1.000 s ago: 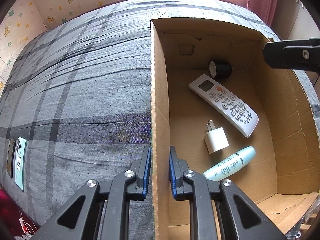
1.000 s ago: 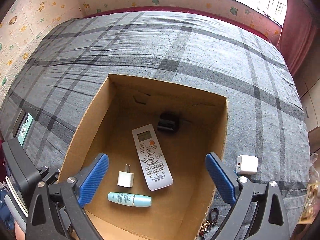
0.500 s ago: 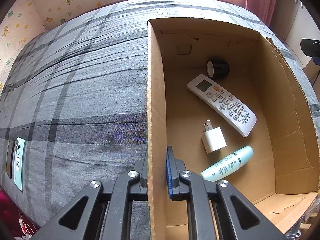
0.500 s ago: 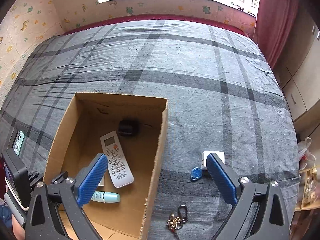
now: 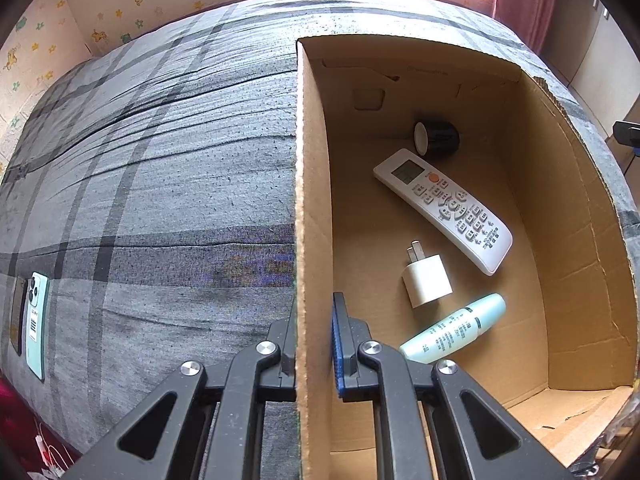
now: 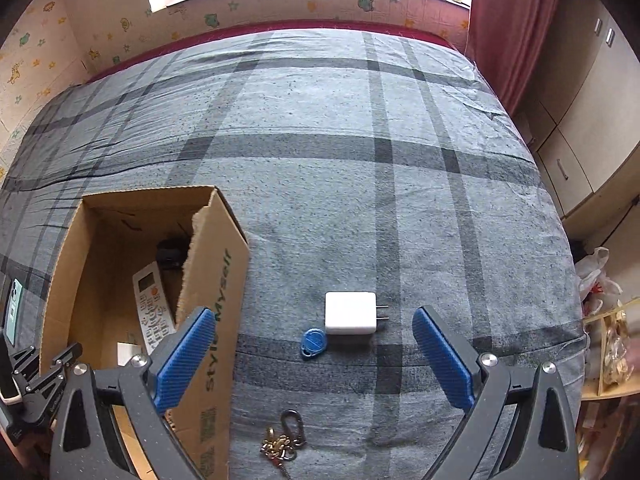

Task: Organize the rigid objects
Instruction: 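Withdraw the right gripper from the box toward the white charger, then grasp the white square charger with the right gripper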

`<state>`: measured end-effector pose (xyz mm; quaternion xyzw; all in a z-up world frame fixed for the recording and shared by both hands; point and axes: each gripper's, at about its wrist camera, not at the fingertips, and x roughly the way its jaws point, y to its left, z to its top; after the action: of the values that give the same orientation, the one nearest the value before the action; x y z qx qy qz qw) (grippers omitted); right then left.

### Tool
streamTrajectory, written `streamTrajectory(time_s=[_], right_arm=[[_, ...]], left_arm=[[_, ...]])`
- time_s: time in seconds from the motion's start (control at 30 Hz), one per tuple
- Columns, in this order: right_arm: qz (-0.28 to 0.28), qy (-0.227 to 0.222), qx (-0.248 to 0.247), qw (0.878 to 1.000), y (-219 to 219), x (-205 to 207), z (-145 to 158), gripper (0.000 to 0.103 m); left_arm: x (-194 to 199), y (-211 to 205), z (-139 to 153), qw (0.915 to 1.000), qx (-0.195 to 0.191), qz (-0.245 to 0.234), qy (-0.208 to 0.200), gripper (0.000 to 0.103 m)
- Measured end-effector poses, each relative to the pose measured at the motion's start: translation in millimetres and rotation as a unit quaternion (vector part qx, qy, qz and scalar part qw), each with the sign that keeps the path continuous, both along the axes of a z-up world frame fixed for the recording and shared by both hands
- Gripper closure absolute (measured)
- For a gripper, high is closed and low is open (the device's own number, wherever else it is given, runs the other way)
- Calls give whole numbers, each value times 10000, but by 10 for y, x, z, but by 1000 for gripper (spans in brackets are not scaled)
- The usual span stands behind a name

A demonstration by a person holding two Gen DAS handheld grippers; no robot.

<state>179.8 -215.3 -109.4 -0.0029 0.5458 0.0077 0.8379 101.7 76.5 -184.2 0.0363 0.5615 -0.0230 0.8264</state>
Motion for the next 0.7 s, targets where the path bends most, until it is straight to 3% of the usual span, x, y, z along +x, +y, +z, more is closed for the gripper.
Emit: streamTrajectory(time_s=[0.7], right_arm=[[-319,753,-60,9966,-366,292,-1098,2]], left_arm=[[3,-7,-24,10000,83,5,-1,91]])
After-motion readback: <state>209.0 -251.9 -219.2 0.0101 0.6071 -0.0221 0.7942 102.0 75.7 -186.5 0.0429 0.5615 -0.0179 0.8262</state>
